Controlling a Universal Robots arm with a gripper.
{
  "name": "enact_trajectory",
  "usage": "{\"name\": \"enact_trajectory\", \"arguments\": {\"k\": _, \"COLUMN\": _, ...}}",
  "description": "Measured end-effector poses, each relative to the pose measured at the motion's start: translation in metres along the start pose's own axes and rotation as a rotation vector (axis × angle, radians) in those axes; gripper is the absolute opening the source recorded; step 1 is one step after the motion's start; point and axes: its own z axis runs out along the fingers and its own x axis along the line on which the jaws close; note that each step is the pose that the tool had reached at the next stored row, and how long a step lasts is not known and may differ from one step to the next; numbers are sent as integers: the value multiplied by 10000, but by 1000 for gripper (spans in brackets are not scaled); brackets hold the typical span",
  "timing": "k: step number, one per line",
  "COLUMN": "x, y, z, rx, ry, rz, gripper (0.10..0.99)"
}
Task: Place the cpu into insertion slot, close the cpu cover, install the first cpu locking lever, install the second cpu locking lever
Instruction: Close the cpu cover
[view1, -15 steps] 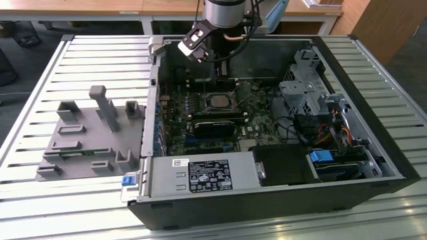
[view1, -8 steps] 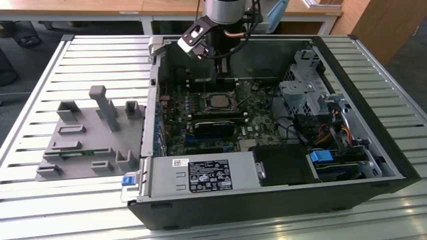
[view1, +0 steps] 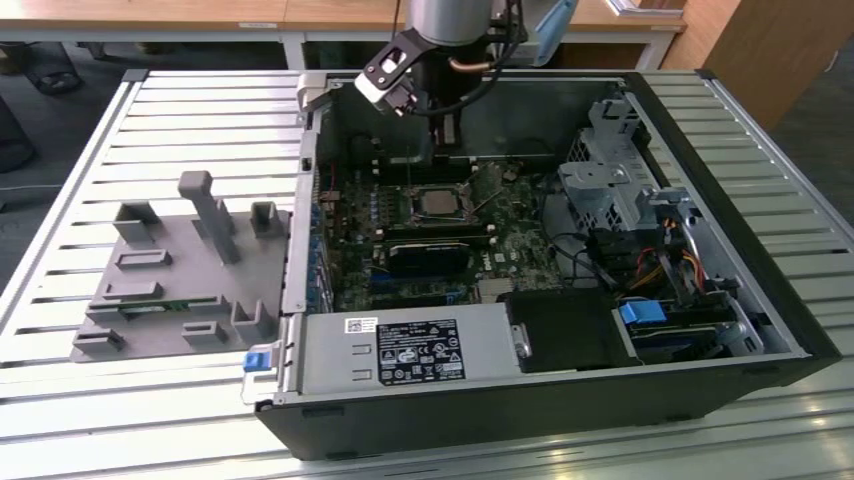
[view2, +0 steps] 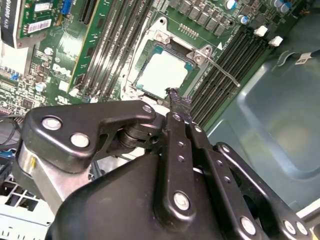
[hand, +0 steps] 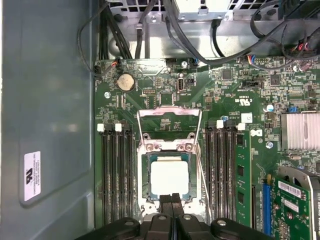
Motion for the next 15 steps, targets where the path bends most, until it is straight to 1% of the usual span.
{"name": "enact_trajectory", "arguments": {"k": 3, "x": -36, "y": 1, "z": -1, "rx": 1, "ry": -1, "rz": 0, "gripper": 106}}
{"name": "enact_trajectory", "arguments": {"k": 4, "x": -76, "y": 3, "z": -3, "rx": 2, "ry": 59, "rz": 2, "gripper": 106}}
{"name": "enact_trajectory", "arguments": {"k": 6, "x": -76, "y": 3, "z": -29, "rx": 4, "ry": 85, "rz": 4, "gripper": 106}}
{"name": "enact_trajectory", "arguments": {"k": 9, "x": -73, "y": 6, "z": -117, "rx": 2, "ry": 91, "rz": 3, "gripper": 106}}
{"name": "enact_trajectory", "arguments": {"k": 10, "x": -72, "y": 7, "z": -136, "rx": 4, "ry": 89, "rz": 3, "gripper": 106}}
{"name": "enact_trajectory", "arguments": {"k": 12, "x": -72, "y": 14, "z": -141, "rx": 3, "ry": 106, "rz": 3, "gripper": 106}}
{"name": "enact_trajectory", "arguments": {"k": 13, "x": -71, "y": 37, "z": -140, "rx": 3, "ry": 121, "rz": 3, "gripper": 106}}
{"name": "enact_trajectory", "arguments": {"k": 15, "x": -68, "y": 104, "z": -139, "rx": 8, "ry": 161, "rz": 4, "gripper": 106}}
